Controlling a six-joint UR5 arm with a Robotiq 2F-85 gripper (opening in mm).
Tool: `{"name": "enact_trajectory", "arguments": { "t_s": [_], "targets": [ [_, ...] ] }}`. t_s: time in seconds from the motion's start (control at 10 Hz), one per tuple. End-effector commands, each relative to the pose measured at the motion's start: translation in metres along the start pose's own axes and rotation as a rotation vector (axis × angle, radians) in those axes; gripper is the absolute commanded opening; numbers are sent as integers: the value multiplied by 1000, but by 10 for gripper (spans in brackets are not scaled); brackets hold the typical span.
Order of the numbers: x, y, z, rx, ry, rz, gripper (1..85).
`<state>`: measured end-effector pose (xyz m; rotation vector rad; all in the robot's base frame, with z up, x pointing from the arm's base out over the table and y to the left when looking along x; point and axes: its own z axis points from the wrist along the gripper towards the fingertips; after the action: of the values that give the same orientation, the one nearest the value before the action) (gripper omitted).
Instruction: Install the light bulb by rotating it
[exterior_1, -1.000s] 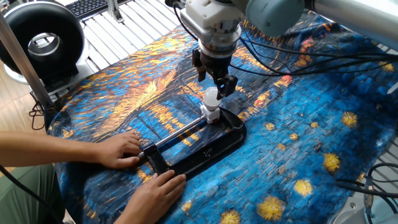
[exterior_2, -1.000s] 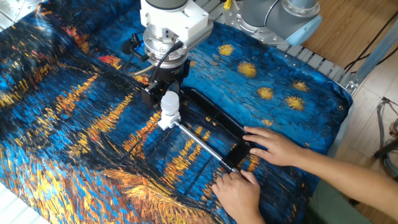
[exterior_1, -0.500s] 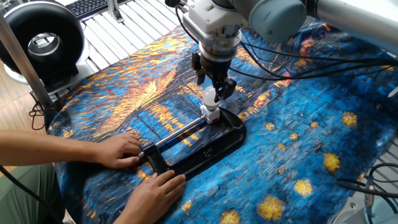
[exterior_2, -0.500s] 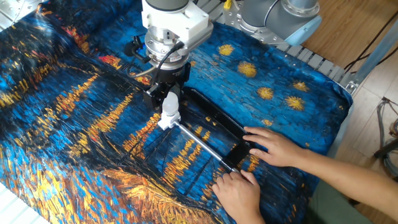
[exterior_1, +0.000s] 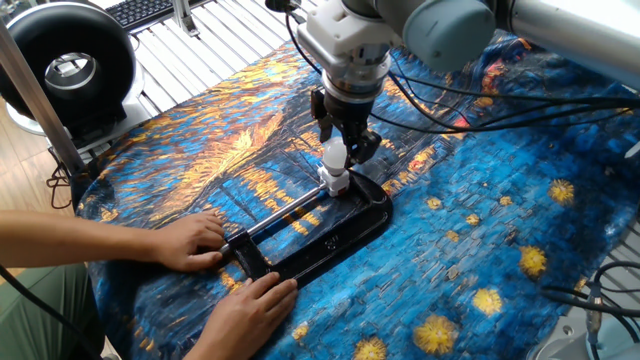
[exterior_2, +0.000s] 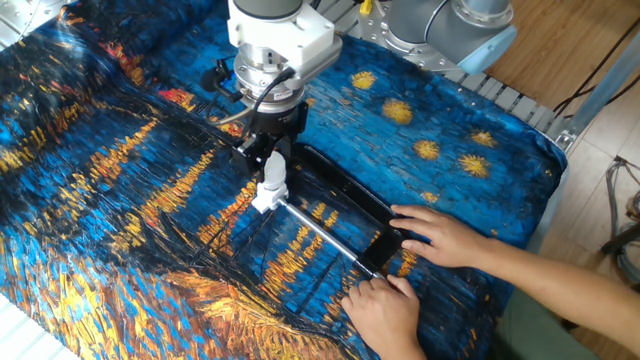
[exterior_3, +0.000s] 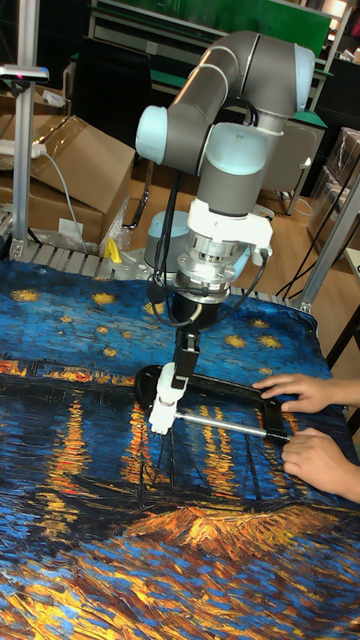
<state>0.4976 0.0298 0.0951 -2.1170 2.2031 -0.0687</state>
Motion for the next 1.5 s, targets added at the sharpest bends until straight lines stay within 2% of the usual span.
{"name": "enact_trajectory", "arguments": {
  "t_s": [0.0,0.8,1.4],
  "targets": [
    [-1,4,1,-13,-12,22,607],
    [8,2,2,2,11,45,577],
    [9,2,3,9,13,63,493]
  ]
}}
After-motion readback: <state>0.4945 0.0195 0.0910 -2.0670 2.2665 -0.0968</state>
